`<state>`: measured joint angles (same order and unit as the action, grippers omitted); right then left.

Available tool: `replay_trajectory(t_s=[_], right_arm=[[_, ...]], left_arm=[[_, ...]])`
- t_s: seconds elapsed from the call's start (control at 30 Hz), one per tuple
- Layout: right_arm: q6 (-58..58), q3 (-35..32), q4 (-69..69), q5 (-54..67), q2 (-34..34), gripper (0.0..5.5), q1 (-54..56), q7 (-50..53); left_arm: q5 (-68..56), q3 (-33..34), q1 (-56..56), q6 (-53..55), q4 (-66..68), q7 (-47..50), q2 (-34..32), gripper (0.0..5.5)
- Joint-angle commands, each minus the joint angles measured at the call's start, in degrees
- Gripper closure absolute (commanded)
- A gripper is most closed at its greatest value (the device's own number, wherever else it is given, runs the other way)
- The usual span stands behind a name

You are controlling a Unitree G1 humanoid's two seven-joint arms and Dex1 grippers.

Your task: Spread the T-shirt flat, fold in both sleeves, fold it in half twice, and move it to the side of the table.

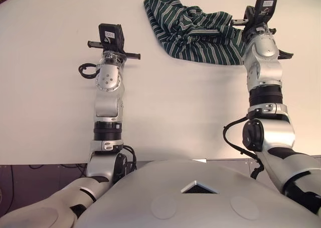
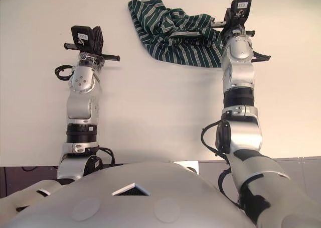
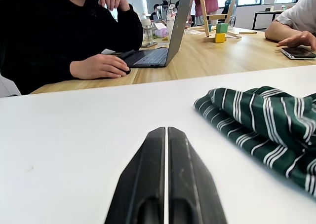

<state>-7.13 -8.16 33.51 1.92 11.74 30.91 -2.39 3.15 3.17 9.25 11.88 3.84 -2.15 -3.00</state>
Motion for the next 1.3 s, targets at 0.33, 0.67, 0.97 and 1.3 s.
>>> replay_trajectory(t_s=[0.33, 0.67, 0.97, 1.3], right_arm=[[-7.1, 5.7, 7.3, -1.9, 18.0, 4.02, -2.6, -26.8], [-13.9, -1.2, 27.9, 5.5, 15.2, 3.51, 4.4, -28.3], [-17.9, -5.2, 36.3, 9.6, 10.2, 4.27, 6.2, -28.9], [-1.3, -5.2, 30.0, 11.5, 6.0, 5.50, 13.1, -28.1]], left_arm=[[-2.6, 3.7, -2.4, 3.4, -4.5, -3.1, -6.8, 4.14], [-2.0, 3.1, 0.1, 4.0, -3.8, -5.0, -10.6, 3.94], [-1.7, 2.8, 4.6, 1.5, 0.2, -4.8, -11.6, 3.94], [-1.7, 2.9, 6.9, -0.8, 2.9, -4.4, -12.6, 3.94]])
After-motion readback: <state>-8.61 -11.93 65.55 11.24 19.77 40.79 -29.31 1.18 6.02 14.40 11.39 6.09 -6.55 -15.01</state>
